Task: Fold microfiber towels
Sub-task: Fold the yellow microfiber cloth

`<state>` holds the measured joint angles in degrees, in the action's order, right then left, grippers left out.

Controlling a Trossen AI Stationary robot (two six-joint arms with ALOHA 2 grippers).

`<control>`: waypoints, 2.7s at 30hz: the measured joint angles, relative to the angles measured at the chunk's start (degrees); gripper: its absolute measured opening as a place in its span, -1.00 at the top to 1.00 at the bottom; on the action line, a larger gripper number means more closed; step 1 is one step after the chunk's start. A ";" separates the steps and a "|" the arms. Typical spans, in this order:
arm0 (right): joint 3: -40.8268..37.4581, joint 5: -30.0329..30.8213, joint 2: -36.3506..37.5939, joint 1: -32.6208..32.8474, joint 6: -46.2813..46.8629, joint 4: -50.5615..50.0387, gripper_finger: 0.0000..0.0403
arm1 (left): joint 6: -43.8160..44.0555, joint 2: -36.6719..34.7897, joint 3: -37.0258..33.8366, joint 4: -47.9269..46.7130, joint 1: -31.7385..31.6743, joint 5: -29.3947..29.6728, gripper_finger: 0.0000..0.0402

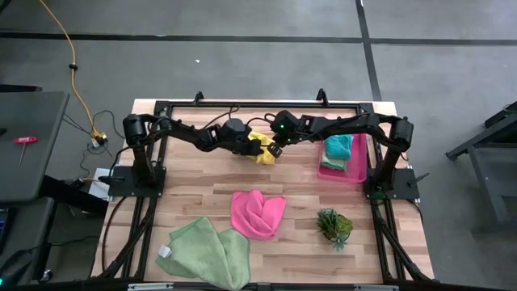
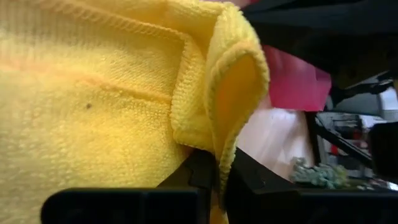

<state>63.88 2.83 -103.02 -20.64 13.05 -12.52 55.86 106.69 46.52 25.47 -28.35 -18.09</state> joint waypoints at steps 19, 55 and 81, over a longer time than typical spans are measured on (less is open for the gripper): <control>-0.09 1.05 1.91 -4.38 -1.54 -0.61 1.00 | -0.52 -0.03 -0.04 11.11 -0.23 1.50 0.05; -0.09 -12.39 -1.73 -1.99 8.94 3.89 1.00 | -23.27 -4.37 -0.04 -16.74 -0.40 5.83 1.00; 8.75 -12.54 -4.49 -5.10 13.26 -2.54 1.00 | -29.09 -37.93 -0.07 -23.89 -4.64 3.48 1.00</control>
<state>72.63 -9.70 -107.51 -25.74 26.31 -15.07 26.76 68.76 46.46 1.58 -32.99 -14.61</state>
